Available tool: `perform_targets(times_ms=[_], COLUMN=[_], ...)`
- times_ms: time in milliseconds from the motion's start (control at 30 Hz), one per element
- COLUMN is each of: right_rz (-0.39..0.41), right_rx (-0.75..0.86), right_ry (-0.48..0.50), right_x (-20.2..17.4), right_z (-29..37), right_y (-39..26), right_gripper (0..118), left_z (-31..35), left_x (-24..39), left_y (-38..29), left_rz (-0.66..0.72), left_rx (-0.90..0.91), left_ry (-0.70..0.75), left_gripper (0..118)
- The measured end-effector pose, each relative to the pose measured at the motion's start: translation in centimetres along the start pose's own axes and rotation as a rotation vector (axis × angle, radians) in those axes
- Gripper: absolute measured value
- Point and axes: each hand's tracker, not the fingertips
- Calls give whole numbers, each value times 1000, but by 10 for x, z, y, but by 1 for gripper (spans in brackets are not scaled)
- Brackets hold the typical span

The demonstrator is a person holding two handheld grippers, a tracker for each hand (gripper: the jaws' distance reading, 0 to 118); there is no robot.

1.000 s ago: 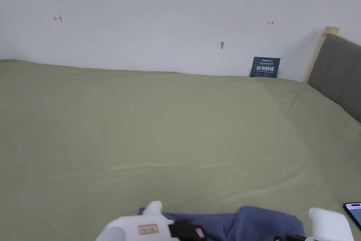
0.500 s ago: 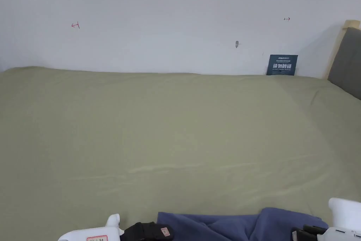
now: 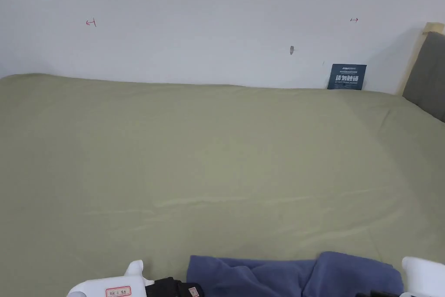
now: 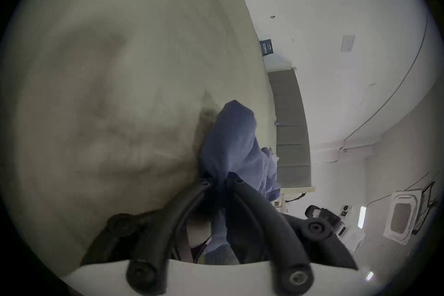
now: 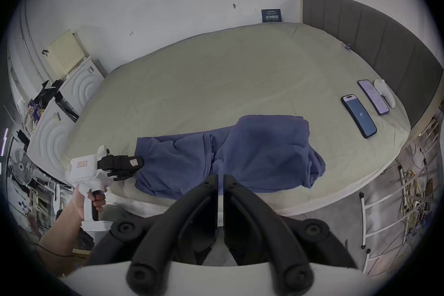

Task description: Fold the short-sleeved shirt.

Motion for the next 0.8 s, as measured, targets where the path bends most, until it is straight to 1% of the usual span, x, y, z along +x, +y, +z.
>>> perform_targets(times_ms=[67,133,200,267,433,533,600,633,667,733,800], right_rz=[-1,1,7,5,-3,-7,-11,-10,-7,0,-4], right_rx=[-6,-9,-18,-16,-7,-13,-17,-15,-11,-13,-7], right_ry=[4,8,8,7,4,10,16,20,23,17,11], right_x=[0,-1,-1,0,3,4,3,3,3,3,5], right_z=[-1,-2,-4,-4,-5,-10,-8,-5,-2,0,0], right_y=[-1,-2,-2,-2,-1,0,-1,-2,-3,-2,-1], right_gripper=[7,7,7,7,7,7,7,7,7,7,7], left_z=[12,25,41,59,108,91,80,82,89,105,127], left_x=[4,4,9,16,27,32,35,37,23,13,12], left_y=[3,9,17,25,40,34,26,25,38,43,43], left_rz=[-25,-17,-19,-60,-98,-62,-72,-99,-101,-8,-16], left_rx=[19,22,36,51,100,103,92,127,168,143,163], left_ry=[2,-2,14,44,89,63,56,99,110,56,103], left_gripper=[8,7,6,2,2,2,2,2,2,2,1])
